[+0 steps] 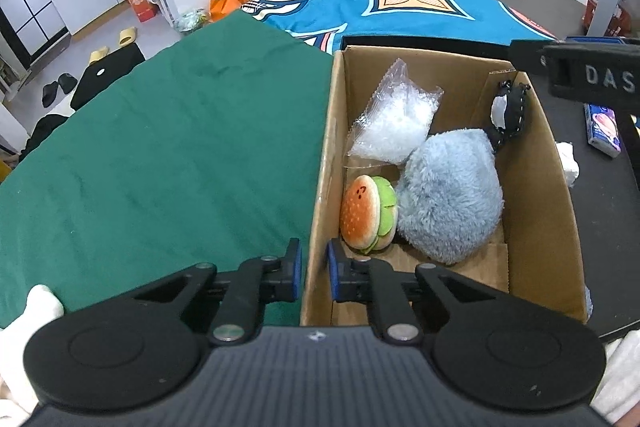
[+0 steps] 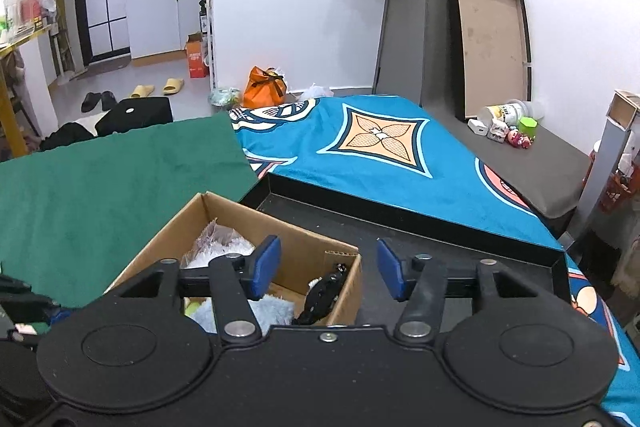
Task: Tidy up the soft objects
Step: 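Open the right gripper to drop the plush into the box, then move the right gripper to the white wrapped packet and grasp it, then carry the white packet over the box and release it, then move the right gripper to the blue tissue pack and grasp it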
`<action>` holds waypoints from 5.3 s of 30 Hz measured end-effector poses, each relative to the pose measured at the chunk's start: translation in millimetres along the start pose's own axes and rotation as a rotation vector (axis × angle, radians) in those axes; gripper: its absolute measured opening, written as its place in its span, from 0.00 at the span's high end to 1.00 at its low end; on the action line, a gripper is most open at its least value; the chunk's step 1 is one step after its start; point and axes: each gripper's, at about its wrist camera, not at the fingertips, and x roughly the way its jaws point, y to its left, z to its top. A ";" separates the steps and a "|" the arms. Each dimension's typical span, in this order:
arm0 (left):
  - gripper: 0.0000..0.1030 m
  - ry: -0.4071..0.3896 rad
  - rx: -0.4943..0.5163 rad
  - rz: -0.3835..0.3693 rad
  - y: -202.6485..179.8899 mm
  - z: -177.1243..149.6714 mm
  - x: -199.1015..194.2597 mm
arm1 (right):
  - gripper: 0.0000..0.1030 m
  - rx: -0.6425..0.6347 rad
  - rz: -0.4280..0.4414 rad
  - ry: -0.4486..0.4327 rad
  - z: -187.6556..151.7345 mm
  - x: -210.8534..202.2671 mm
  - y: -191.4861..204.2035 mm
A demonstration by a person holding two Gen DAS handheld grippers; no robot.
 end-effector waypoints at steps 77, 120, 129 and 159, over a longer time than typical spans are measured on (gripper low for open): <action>0.45 -0.022 0.160 0.313 -38.0 0.9 -4.0 | 0.54 0.185 0.062 0.139 -103.8 62.8 -95.4; 0.46 -0.021 0.009 0.154 -10.6 4.1 -9.7 | 0.54 -0.050 0.050 0.017 -23.7 -6.0 -47.0; 0.62 -0.012 -0.022 0.100 -4.1 3.4 -7.0 | 0.54 -0.110 0.079 -0.008 6.8 -5.5 -17.1; 0.86 -0.013 -0.052 0.010 3.1 2.4 -6.8 | 0.30 -0.066 0.064 0.073 2.2 -8.4 -34.1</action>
